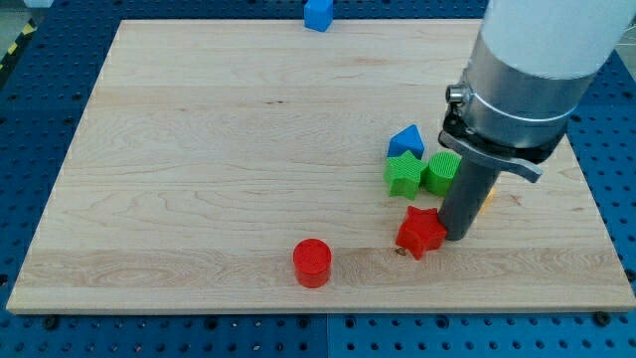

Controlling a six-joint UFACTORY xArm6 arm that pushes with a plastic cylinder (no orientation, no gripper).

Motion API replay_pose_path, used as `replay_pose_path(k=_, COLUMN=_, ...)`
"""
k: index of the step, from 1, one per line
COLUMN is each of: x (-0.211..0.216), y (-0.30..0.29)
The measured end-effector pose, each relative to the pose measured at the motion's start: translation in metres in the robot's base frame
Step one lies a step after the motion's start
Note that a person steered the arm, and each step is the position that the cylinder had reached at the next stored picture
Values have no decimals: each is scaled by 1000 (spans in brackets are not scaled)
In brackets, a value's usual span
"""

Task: Push red star to the red circle

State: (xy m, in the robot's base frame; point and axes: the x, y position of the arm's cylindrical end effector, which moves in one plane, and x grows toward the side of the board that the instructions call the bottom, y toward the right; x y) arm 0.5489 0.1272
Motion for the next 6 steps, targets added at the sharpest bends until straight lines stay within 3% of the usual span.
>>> replay_pose_path(k=6, x=0, y=-77)
